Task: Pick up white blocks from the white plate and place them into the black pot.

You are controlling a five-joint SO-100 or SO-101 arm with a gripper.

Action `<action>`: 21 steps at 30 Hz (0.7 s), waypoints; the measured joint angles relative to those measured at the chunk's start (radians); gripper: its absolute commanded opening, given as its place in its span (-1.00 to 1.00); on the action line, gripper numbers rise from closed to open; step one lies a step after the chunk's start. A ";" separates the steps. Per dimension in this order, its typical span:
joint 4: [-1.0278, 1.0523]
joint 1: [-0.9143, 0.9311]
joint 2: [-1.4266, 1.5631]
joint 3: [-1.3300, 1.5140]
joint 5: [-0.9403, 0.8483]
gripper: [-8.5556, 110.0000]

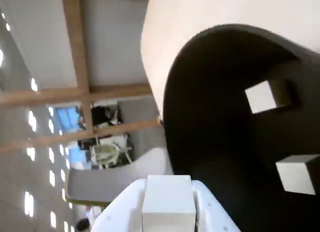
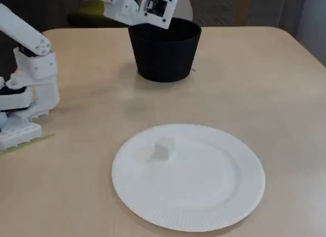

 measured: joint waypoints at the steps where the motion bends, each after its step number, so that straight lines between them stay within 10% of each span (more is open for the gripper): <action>1: 0.014 -0.011 -0.025 -0.023 -0.015 -0.90; 9: 0.250 -0.037 -0.149 -0.225 -0.140 -0.41; 21: 0.514 0.063 -0.092 -0.339 -0.153 -0.90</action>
